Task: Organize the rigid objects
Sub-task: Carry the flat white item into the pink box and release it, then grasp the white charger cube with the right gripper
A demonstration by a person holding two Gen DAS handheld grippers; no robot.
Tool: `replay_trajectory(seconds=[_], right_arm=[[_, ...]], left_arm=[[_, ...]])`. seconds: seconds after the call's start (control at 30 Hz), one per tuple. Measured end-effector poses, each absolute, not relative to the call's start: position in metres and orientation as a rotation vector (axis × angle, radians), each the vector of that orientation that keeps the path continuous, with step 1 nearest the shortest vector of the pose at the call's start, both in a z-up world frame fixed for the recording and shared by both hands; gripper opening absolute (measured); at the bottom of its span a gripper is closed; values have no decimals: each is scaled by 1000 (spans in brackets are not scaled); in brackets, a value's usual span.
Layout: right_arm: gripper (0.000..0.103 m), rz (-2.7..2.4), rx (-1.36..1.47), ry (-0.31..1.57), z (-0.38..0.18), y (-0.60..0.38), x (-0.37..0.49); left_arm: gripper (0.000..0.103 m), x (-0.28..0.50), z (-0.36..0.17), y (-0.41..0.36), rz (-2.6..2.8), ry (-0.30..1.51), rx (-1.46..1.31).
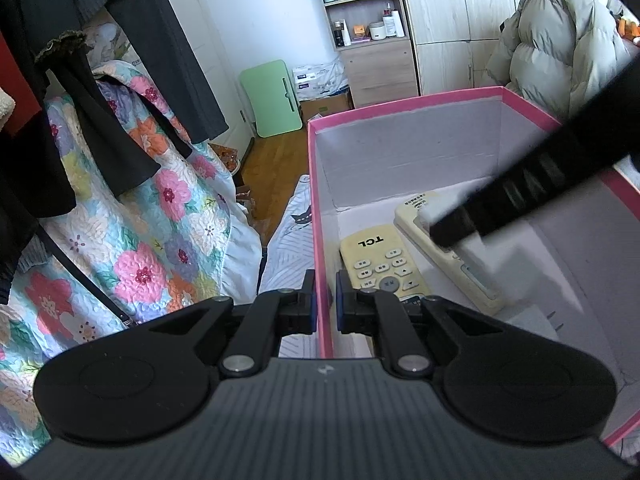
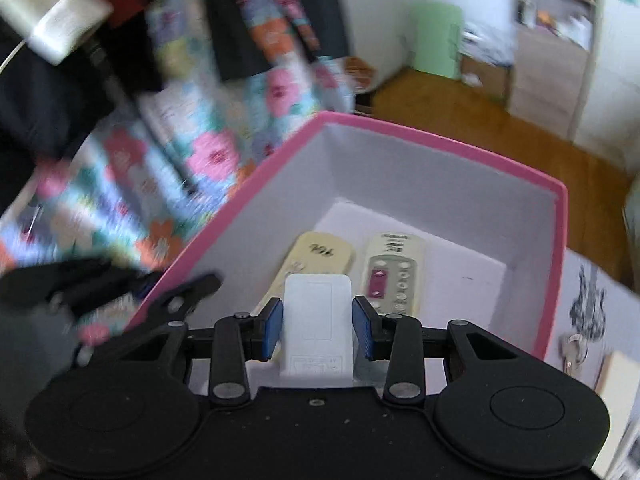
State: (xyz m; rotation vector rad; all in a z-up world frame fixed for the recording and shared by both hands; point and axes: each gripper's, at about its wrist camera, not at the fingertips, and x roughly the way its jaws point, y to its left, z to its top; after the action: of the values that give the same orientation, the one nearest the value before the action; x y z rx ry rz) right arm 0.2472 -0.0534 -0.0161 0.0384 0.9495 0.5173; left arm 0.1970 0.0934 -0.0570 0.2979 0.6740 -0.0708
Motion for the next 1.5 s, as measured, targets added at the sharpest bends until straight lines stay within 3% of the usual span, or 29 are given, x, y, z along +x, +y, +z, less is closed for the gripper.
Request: replay_trajectory(seconds=[0.23, 0.67, 1.1, 1.2, 1.27, 1.5], right_arm=[[50, 490, 150, 839, -5, -89, 208], [51, 334, 153, 741, 15, -185, 129], [55, 215, -59, 908, -60, -206, 139], [56, 239, -117, 891, -70, -203, 142], [64, 261, -157, 870, -70, -197, 141], [65, 324, -222, 836, -73, -178, 152]], left_arm=[[8, 197, -57, 92, -71, 675, 298], [8, 198, -56, 90, -76, 674, 322], [8, 198, -56, 92, -78, 683, 314], [8, 198, -56, 93, -82, 682, 309], [8, 198, -56, 93, -80, 681, 311], [8, 198, -55, 94, -83, 681, 304]])
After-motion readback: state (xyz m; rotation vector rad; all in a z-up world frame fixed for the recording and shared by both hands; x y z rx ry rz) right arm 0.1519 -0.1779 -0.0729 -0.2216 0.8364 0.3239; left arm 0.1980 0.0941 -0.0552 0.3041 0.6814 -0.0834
